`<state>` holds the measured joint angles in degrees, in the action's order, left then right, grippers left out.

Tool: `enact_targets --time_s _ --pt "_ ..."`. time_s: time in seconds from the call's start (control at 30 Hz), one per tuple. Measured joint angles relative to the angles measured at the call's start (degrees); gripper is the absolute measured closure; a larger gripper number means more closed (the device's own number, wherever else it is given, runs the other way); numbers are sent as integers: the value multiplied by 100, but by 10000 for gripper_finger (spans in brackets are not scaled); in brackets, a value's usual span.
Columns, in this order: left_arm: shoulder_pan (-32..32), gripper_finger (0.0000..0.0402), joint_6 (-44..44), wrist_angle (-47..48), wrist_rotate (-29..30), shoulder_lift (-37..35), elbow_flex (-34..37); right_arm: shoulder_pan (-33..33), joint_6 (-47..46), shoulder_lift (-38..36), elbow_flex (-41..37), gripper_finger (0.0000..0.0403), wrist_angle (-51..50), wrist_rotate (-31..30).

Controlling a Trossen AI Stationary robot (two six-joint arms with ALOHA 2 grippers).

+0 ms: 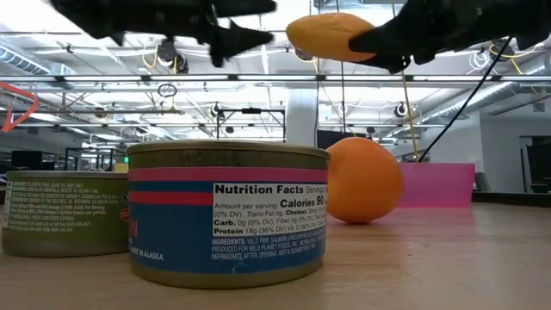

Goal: Pick & Place Food Item
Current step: Put the yellow mango into the yellow bin

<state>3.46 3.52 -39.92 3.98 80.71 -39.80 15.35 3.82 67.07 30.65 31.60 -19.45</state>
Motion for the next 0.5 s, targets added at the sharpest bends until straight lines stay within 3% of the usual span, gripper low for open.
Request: enact_targets --time_s 0.13,0.37,0.5 --pt "9 92 -51 46 -378 713 -451 54 -43 73 -1 231 126 449" --pt "45 92 -134 35 -1118 1480 -1062 178 -9 109 -7 230 179 476" --pt "79 92 -233 35 -1147 1637 -1251 197 -2 111 -7 230 149 492"
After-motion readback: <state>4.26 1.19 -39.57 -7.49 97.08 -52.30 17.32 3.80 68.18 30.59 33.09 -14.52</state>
